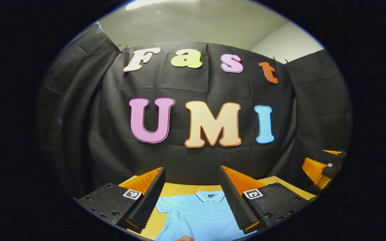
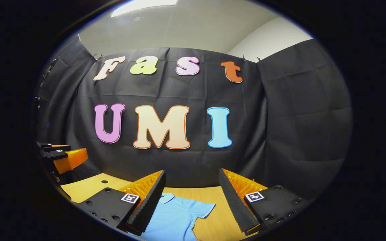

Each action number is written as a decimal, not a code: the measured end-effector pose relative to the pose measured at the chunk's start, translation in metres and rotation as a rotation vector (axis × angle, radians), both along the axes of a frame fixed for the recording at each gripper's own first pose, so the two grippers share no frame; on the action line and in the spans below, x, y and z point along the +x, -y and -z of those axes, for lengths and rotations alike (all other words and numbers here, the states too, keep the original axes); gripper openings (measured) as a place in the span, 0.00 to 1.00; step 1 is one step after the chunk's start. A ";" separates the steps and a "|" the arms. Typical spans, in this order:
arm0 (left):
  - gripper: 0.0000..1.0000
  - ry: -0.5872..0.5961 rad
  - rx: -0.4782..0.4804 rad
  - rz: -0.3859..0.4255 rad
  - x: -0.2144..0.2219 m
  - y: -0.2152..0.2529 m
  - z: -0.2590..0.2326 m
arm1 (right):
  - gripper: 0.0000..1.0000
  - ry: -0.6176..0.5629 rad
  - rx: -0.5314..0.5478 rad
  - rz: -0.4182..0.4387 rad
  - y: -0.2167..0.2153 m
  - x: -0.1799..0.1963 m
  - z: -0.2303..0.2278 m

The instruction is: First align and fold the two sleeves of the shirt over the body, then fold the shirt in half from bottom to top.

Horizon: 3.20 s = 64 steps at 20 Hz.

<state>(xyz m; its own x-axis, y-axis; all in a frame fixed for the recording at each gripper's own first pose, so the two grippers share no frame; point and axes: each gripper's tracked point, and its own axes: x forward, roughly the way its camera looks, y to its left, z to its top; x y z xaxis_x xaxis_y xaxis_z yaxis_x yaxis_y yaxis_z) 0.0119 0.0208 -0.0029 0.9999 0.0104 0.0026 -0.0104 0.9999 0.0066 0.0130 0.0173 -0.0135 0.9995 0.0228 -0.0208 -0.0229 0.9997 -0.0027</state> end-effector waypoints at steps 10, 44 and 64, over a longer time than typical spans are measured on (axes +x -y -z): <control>0.94 0.016 0.031 0.002 0.009 -0.017 0.000 | 0.98 -0.118 -0.026 0.039 0.017 0.076 0.061; 0.95 -0.129 0.058 -0.137 0.082 -0.139 0.070 | 0.80 -0.854 0.003 0.152 0.048 0.192 0.414; 0.95 -0.194 0.029 -0.187 0.083 -0.167 0.098 | 0.09 -0.754 0.235 -0.164 -0.139 0.206 0.375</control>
